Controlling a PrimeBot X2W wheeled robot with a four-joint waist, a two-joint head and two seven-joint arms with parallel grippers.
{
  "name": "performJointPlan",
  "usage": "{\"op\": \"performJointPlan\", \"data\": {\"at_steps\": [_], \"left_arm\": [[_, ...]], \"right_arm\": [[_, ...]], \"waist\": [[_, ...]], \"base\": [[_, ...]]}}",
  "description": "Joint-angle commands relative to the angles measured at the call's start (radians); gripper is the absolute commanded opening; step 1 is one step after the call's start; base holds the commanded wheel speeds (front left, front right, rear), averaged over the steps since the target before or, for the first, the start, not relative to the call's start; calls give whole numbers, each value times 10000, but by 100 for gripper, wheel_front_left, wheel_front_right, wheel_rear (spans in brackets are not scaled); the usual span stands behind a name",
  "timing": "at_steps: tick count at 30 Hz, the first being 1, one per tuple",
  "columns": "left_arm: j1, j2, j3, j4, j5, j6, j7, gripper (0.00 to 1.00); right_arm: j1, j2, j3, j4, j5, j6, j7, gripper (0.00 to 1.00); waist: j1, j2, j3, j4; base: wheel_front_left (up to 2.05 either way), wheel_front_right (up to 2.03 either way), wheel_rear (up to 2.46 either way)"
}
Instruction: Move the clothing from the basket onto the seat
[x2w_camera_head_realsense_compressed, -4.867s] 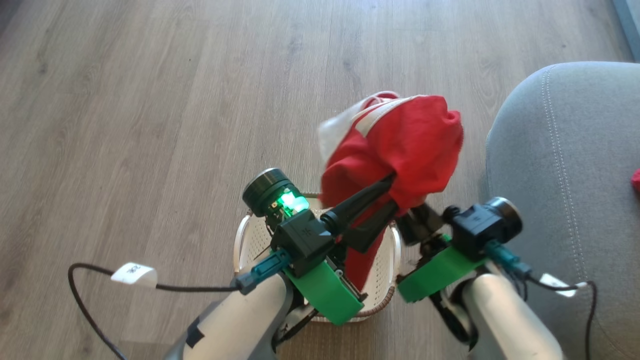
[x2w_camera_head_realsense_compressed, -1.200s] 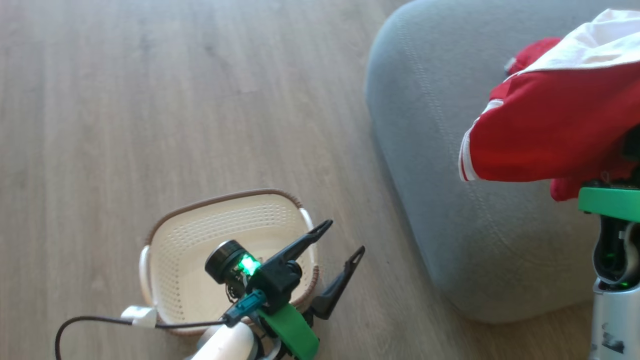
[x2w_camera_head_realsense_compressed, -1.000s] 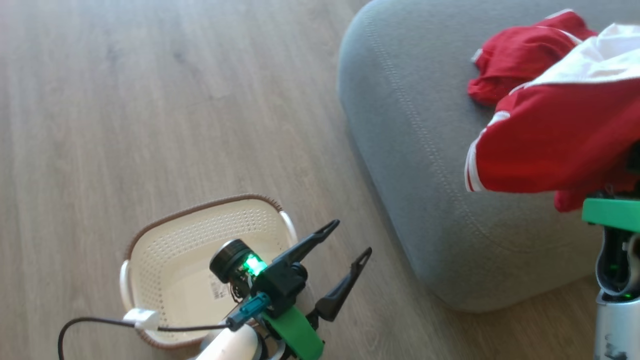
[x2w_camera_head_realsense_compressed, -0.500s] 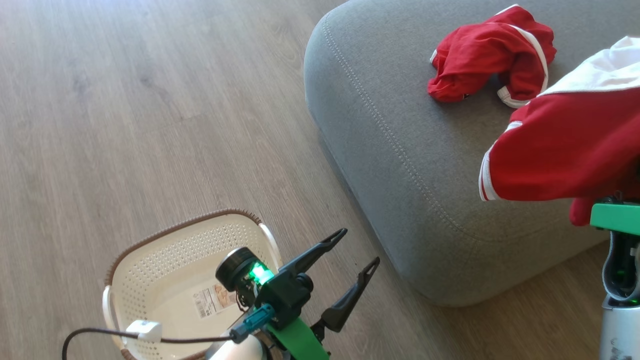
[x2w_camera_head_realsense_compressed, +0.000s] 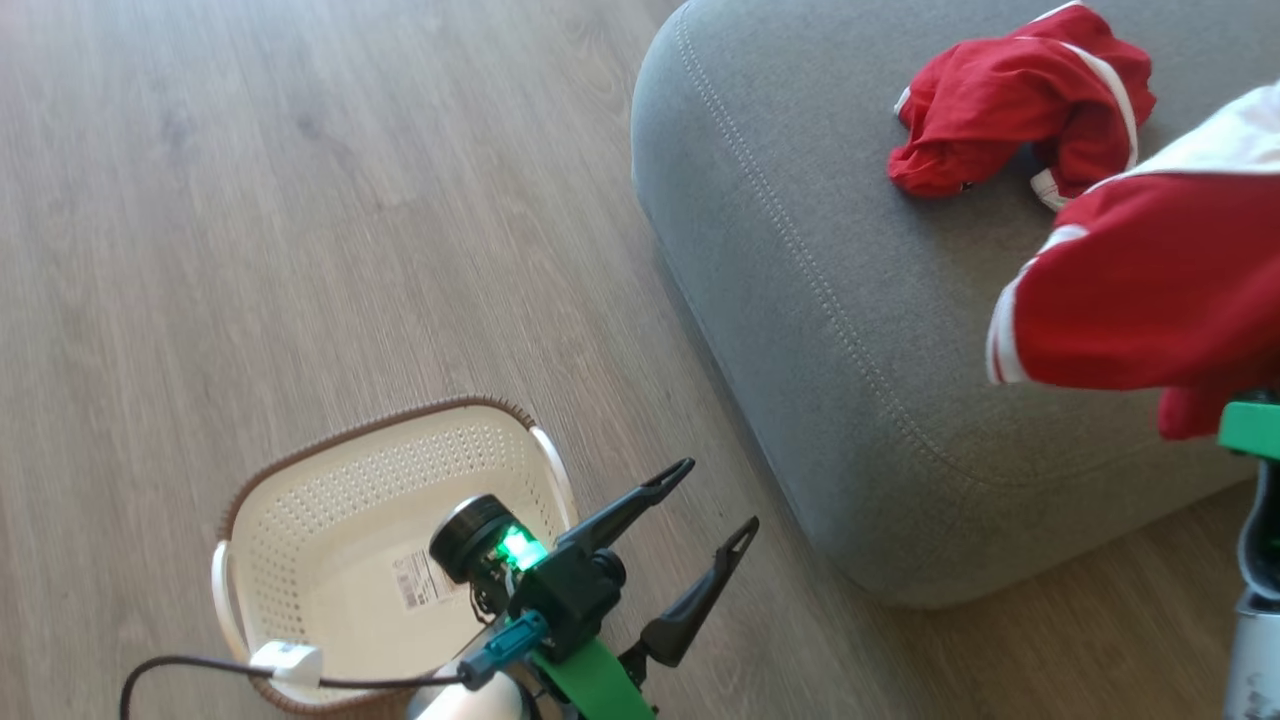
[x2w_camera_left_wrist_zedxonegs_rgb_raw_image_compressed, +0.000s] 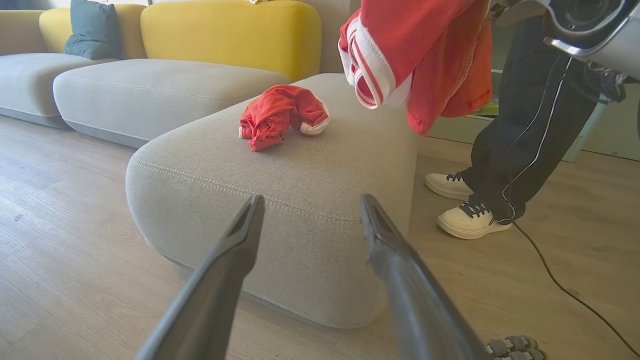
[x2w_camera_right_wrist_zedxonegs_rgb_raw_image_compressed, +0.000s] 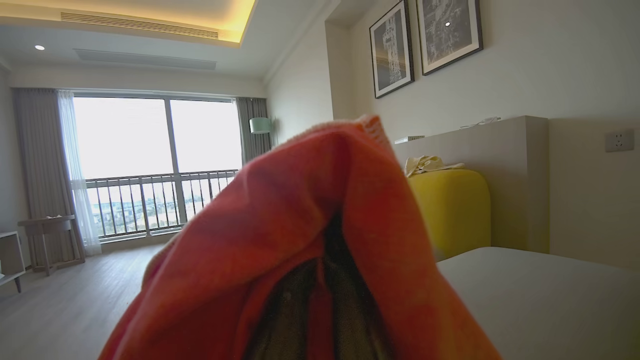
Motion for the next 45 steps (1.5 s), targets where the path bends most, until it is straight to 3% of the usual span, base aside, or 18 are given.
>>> {"op": "performJointPlan", "data": {"at_steps": [1,10,16,20,30,39,45], "left_arm": [[-422,62,226,-409,45,-8,-53,100],[-892,899,98,-794,76,-8,-53,100],[-1310,1652,-124,-1252,68,-8,-53,100],[-1510,2096,-182,-1507,117,-8,-53,100],[-1656,2913,-225,-1992,195,-8,-53,100],[-1895,3004,-107,-2511,360,-7,-53,100],[-2016,3027,-263,-2830,475,-7,-53,100]], "right_arm": [[-401,-91,75,-493,-75,-2,-63,0],[-1724,-91,-751,-841,-244,-2,-63,0],[-3041,-124,-1018,-927,-1009,-2,-63,0],[-3930,-449,-1304,-686,-1182,-2,-63,0],[-6140,-1641,-2245,1272,-1095,-2,-63,0],[-7822,-2879,-2887,3594,-1995,-2,-58,0],[-8935,-3234,-3475,5276,-2476,-2,-24,0]], "waist": [[0,0,162,38],[0,0,1683,20],[0,0,2767,-87],[0,0,3411,-144],[0,0,4492,-202],[0,0,5403,240],[0,0,5797,675]], "base": [[0,0,0],[0,0,0],[0,0,0],[0,0,0],[0,0,0],[0,0,0],[0,0,0]]}}
